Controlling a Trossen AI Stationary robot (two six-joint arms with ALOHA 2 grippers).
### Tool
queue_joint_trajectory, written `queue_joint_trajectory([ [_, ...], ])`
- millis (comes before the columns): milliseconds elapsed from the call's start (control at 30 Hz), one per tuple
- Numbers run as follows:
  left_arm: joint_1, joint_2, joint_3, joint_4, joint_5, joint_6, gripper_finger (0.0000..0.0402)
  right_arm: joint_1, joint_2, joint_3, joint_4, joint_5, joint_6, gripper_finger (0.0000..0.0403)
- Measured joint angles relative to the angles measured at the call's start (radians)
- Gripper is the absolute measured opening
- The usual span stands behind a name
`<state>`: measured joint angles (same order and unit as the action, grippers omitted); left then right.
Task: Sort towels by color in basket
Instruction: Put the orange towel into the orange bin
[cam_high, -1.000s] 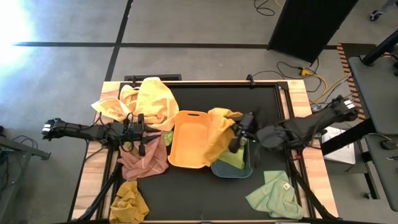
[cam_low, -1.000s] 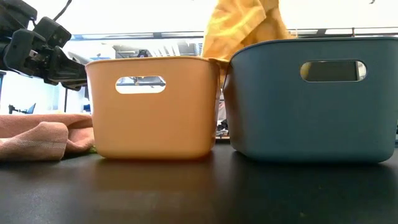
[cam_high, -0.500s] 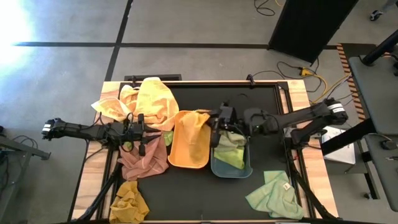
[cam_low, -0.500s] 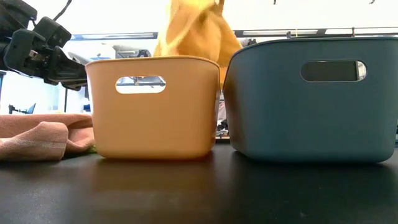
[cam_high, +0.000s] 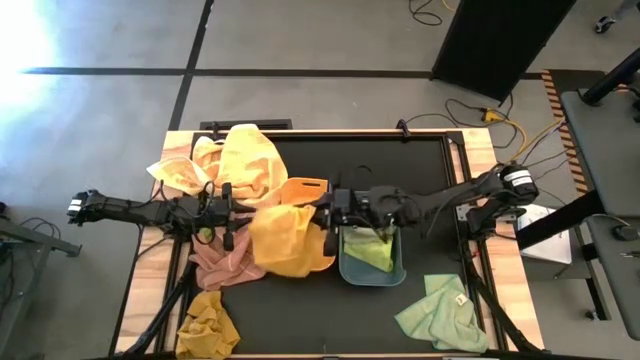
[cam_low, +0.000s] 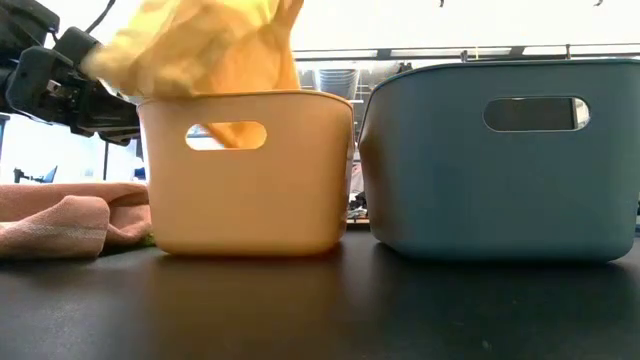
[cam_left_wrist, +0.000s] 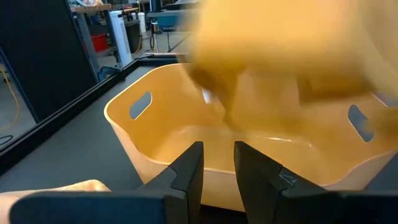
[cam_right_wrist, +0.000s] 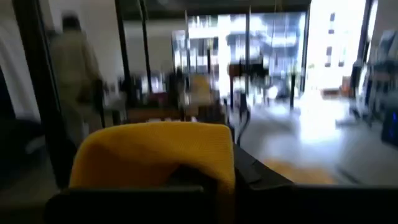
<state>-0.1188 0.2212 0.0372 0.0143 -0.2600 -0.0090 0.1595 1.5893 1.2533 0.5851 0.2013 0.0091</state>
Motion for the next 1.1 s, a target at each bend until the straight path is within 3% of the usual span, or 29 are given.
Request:
queue_joint_trajectory([
  [133, 0.000, 0.001, 0.000, 0.000, 0.000, 0.000, 0.0075, -0.003, -0.007, -0.002, -0.115, 0.008, 0.014, 0.0009],
  [300, 0.000, 0.001, 0.000, 0.000, 0.000, 0.000, 0.0075, -0.003, -0.071, -0.006, -0.135, 0.012, -0.075, 0.0009],
  [500, 0.000, 0.002, 0.000, 0.000, 0.000, 0.000, 0.0075, -0.007, -0.132, -0.006, -0.293, 0.181, -0.145, 0.0009],
  [700, 0.000, 0.002, 0.000, 0.000, 0.000, 0.000, 0.0075, -0.010, -0.092, -0.019, -0.405, 0.201, -0.042, 0.0009],
  [1100, 0.000, 0.002, 0.000, 0.000, 0.000, 0.000, 0.0075, -0.014, 0.165, 0.045, -0.385, -0.103, 0.122, 0.0009],
])
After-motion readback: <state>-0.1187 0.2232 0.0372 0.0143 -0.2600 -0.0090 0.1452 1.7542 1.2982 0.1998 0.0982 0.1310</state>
